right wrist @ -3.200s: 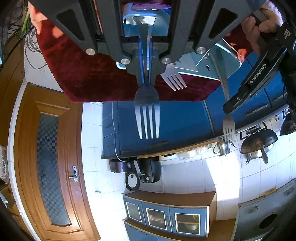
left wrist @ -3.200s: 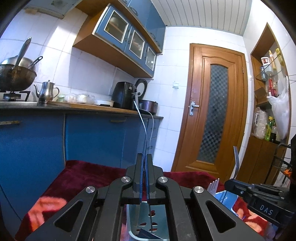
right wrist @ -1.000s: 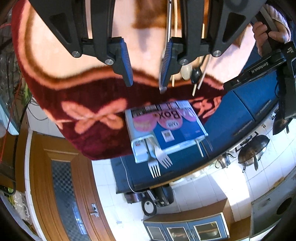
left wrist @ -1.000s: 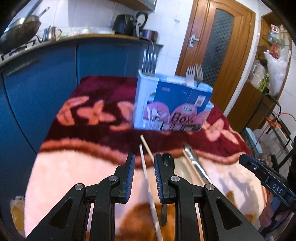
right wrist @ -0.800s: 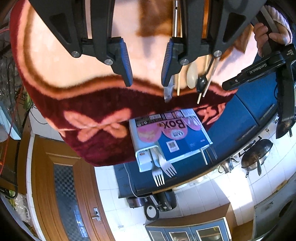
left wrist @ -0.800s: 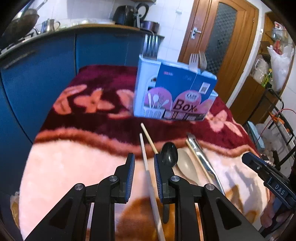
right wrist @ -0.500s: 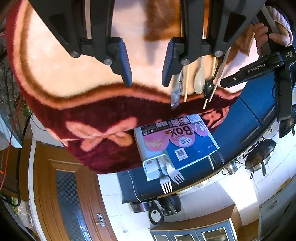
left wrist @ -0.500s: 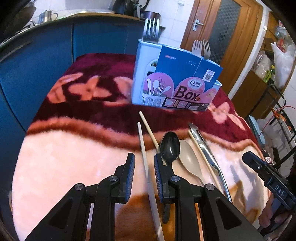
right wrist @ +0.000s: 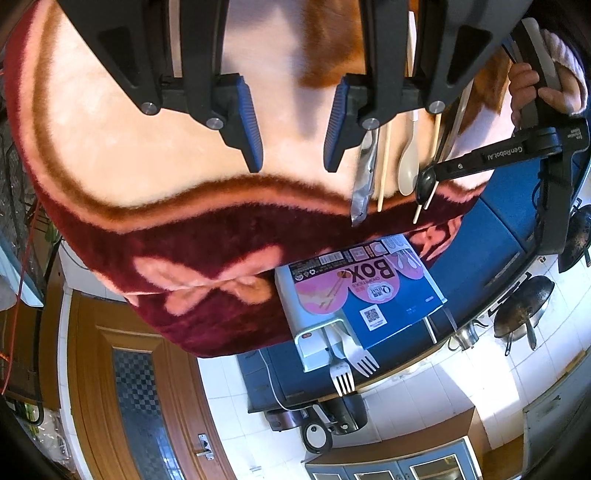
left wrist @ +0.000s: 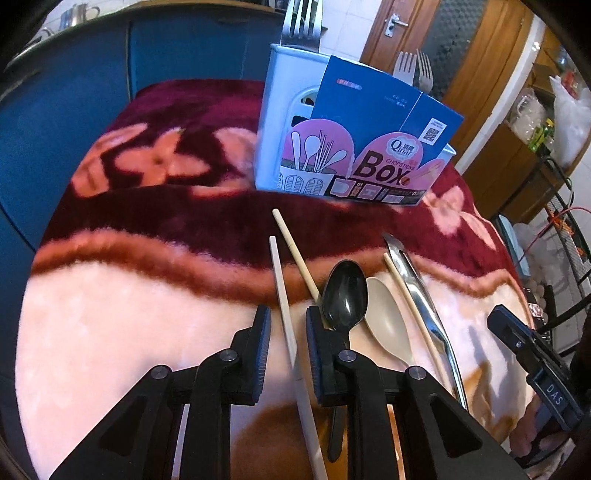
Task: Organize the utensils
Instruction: 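Withdraw both grippers from the holder back over the remaining utensils, then grasp a white chopstick with left gripper while right gripper grasps the steel knife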
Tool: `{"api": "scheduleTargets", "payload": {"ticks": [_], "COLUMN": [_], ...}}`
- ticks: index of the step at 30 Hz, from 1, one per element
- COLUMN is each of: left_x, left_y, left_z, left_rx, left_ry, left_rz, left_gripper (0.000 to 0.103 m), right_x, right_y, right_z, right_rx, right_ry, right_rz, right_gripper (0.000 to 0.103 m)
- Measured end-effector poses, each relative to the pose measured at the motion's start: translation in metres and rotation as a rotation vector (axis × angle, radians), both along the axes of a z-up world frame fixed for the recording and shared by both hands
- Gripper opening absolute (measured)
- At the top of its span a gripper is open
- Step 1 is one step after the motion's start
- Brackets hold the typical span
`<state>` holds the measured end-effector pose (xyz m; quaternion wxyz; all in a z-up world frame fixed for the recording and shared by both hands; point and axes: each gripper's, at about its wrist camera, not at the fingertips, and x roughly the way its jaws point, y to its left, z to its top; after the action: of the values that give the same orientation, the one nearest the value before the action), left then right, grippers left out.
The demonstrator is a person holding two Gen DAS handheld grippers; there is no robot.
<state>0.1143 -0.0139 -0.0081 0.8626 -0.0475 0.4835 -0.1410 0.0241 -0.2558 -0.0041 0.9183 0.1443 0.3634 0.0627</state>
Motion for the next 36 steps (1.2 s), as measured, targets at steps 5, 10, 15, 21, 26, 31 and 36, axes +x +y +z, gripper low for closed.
{"api": "scheduleTargets", "payload": {"ticks": [5, 10, 15, 21, 26, 31, 36], "left_x": [0.002, -0.001, -0.008, -0.019, -0.024, -0.028, -0.03], "left_y": [0.005, 0.012, 0.023, 0.036, 0.045, 0.051, 0.056], "left_z": [-0.002, -0.001, 0.008, 0.021, 0.026, 0.029, 0.028], "left_rx": [-0.033, -0.077, -0.135, -0.153, -0.167, -0.187, -0.203], "left_ry": [0.008, 0.0, -0.048, -0.138, -0.187, -0.221, -0.233], "left_rz": [0.013, 0.029, 0.057, 0.087, 0.096, 0.096, 0.097], "left_gripper": [0.007, 0.007, 0.006, 0.004, 0.004, 0.004, 0.004], "right_x": [0.001, 0.0, 0.002, 0.006, 0.009, 0.015, 0.02], "right_y": [0.002, 0.007, 0.015, 0.032, 0.049, 0.063, 0.073], "right_z": [0.0, 0.002, 0.005, 0.007, 0.006, 0.003, 0.002], "right_rx": [-0.004, -0.015, -0.036, -0.056, -0.105, -0.187, -0.23], "right_ry": [0.005, 0.005, 0.01, 0.038, 0.077, 0.129, 0.16], "right_rz": [0.007, 0.016, 0.035, 0.084, 0.131, 0.152, 0.173], "right_gripper": [0.037, 0.037, 0.038, 0.038, 0.038, 0.038, 0.039]}}
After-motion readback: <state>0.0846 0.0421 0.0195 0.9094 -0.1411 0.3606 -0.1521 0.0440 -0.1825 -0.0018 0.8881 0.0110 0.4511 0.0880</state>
